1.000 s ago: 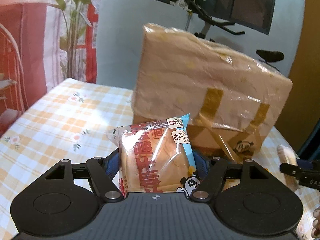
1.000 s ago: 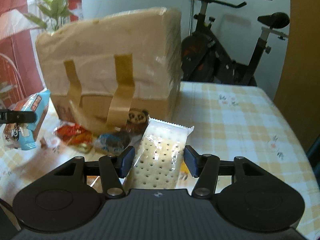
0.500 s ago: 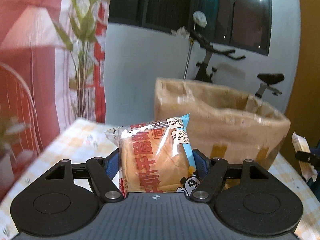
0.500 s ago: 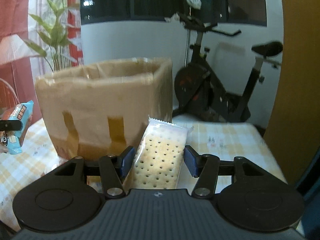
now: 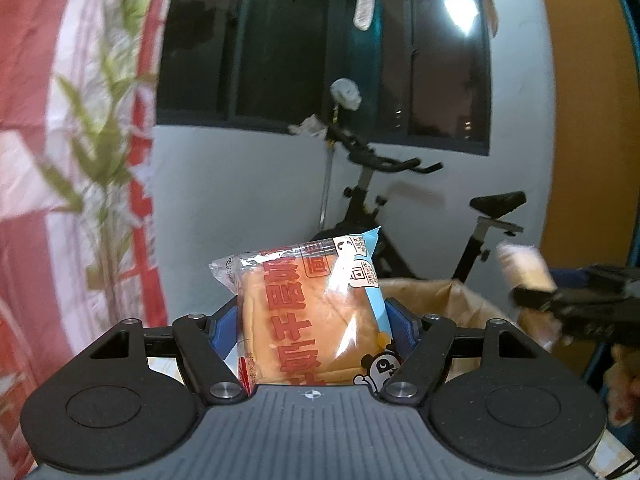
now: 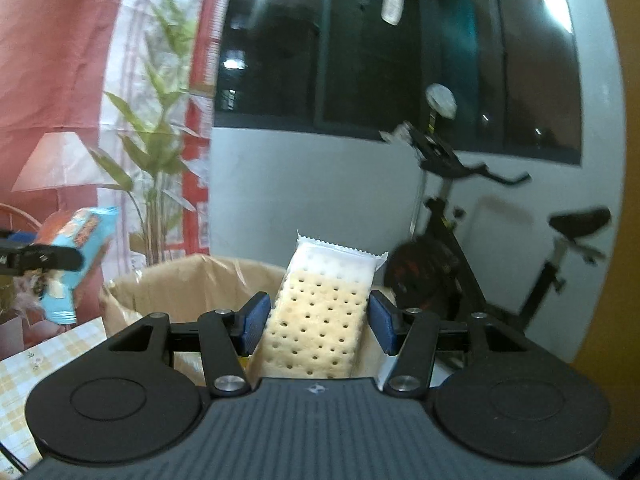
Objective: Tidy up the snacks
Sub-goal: 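Lift the bread roll and cracker packets over the paper bag with both tools, then open both tools to drop the packets into the paper bag, then move both tools back down to the remaining snacks on the table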
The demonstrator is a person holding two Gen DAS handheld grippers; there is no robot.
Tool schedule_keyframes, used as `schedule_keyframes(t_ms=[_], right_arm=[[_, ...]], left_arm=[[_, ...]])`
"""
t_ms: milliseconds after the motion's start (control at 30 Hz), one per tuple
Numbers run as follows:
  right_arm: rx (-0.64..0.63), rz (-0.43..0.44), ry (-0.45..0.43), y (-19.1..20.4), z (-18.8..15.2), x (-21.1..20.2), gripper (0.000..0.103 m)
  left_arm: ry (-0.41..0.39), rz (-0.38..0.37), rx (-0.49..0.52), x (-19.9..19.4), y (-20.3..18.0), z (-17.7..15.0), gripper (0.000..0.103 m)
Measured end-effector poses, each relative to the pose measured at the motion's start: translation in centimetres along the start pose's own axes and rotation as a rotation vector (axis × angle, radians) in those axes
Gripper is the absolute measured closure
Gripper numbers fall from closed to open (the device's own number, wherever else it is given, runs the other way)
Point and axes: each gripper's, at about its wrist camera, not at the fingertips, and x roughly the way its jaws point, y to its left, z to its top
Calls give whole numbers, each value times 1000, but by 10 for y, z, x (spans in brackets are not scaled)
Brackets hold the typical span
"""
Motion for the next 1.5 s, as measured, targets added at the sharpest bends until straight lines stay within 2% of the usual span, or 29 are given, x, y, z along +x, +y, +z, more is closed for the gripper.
schedule_keyframes(t_ms=[133,333,467,600,733,933,1133,1500], right_arm=[[-13,17,12,8,2,28,46],[35,-13,83,17,-16,65,46],[62,-44,115,15,-28,80,47],[70,-25,156,14,-35,86,47],[58,-13,157,15,-37,76,43],[70,-5,133,13,-39,54,42],[81,-11,108,9,-45,26,42],[131,-58,99,-1,-67,-22,42]], left_arm=[[-12,-51,-19,33,-12,10,27],[91,-56,-20,94,-25,-3,27],[131,-67,-30,116,-25,-18,27],[174,-95,-44,125,-16,-29,27],[167,-76,-39,117,-9,-30,19],[147,-66,8,88,-4,-26,16],[129,-55,-35,43,10,-38,16],[124,46,-120,-12,46,-68,16]])
